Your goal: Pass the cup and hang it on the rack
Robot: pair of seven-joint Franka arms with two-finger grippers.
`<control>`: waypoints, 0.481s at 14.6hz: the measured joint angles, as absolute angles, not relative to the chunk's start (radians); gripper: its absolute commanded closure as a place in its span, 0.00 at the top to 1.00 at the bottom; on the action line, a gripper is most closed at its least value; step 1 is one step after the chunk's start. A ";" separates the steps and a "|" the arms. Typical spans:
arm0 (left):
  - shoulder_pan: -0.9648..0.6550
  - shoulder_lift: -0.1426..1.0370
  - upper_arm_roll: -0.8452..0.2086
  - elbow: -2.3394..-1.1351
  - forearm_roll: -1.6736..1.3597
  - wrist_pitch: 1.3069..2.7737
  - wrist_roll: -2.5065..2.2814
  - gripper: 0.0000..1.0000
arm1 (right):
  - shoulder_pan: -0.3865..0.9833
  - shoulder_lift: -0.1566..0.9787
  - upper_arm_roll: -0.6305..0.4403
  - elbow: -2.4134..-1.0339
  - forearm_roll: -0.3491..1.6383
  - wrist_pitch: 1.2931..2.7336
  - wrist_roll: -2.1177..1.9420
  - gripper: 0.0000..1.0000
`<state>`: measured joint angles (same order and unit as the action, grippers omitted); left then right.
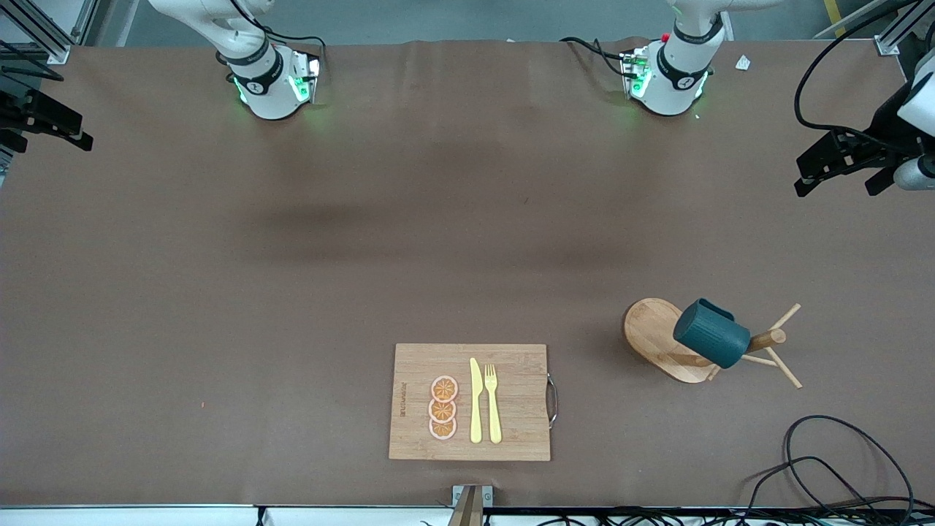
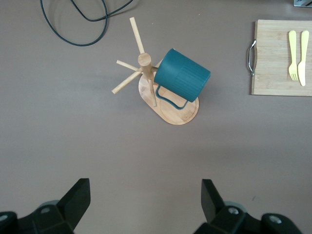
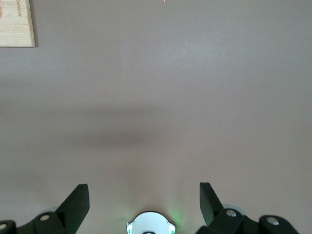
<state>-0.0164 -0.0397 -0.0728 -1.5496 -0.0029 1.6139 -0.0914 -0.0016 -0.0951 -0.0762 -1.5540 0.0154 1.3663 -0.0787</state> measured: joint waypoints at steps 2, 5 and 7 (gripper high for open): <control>-0.016 -0.040 -0.070 -1.548 0.000 1.614 -0.085 1.00 | -0.002 -0.095 -0.076 -1.554 0.015 1.366 -0.062 1.00; -0.022 -0.040 -0.070 -1.538 0.022 1.614 -0.084 1.00 | -0.002 -0.095 -0.076 -1.554 0.015 1.365 -0.028 1.00; -0.030 -0.040 -0.069 -1.534 0.025 1.614 -0.084 1.00 | -0.002 -0.095 -0.076 -1.554 0.015 1.365 -0.027 1.00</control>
